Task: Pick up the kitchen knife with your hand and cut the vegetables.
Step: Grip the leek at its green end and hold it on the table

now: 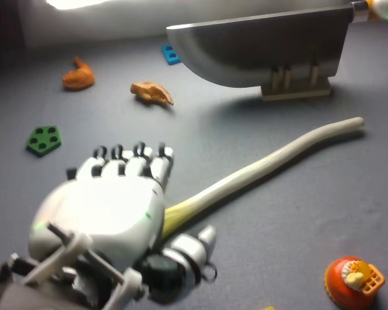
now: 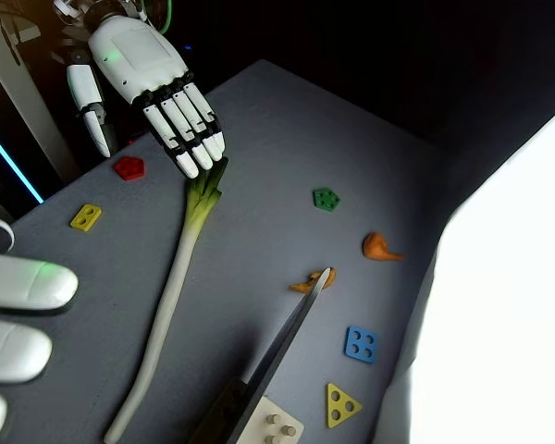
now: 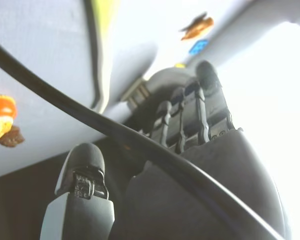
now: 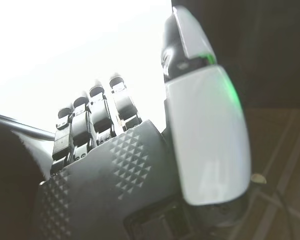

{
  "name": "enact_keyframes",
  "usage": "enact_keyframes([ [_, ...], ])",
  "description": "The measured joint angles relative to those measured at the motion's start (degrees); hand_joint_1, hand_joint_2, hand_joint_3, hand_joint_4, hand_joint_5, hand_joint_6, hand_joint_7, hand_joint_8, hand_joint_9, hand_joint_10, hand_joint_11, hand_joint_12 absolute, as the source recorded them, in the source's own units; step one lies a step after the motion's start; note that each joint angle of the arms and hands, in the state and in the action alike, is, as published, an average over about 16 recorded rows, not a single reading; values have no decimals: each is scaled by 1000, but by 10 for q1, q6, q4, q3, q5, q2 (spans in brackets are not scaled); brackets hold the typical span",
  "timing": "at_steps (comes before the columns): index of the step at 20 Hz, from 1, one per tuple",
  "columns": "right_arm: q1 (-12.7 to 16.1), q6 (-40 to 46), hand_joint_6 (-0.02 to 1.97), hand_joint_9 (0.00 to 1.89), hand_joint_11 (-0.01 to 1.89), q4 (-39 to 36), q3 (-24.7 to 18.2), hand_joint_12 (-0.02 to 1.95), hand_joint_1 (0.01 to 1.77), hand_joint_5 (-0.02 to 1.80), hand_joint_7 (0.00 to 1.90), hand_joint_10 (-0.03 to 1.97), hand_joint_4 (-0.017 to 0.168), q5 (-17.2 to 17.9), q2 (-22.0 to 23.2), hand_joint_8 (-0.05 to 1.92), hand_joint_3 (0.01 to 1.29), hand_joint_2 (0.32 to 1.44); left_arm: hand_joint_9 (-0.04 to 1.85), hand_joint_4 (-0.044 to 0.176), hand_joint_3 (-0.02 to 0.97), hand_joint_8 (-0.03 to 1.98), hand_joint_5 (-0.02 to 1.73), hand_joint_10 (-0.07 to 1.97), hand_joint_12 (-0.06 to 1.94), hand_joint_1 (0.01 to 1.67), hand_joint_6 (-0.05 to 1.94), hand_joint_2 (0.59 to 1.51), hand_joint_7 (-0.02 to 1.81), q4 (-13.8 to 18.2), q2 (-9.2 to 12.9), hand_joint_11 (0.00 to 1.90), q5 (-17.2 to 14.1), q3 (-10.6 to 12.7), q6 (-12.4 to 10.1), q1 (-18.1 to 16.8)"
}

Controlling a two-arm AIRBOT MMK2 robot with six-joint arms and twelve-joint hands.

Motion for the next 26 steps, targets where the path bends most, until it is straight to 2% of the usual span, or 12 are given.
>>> enact_keyframes([
  [8, -35, 83, 35, 19, 10, 1, 111, -3, 818, 18, 14, 2, 16, 18, -56, 14, 17, 1044, 57, 7, 15, -6, 23, 0, 536, 388, 15, 1329, 34, 49, -60, 16, -35, 14, -51, 70],
  [15, -55, 183, 35, 22, 10, -49, 201, -3, 918, 21, 13, 2, 26, 16, -106, 15, 17, 1032, 52, 7, 11, -6, 20, 1, 495, 583, 14, 1344, 21, 55, -97, 16, -64, 36, -70, 90],
  [21, -68, 257, 35, 22, 11, -98, 281, -3, 940, 20, 13, 1, 34, 4, -154, 16, 17, 1033, 53, 17, 10, -6, 23, 1, 478, 762, 14, 1322, 26, 55, -111, 17, -52, 65, -71, 92],
  [26, -75, 295, 34, 22, 12, -135, 344, -3, 983, 17, 13, 1, 33, -13, -197, 15, 17, 1032, 65, 28, 10, -6, 38, 1, 468, 882, 14, 1303, 35, 55, -121, 17, -32, 86, -71, 93],
])
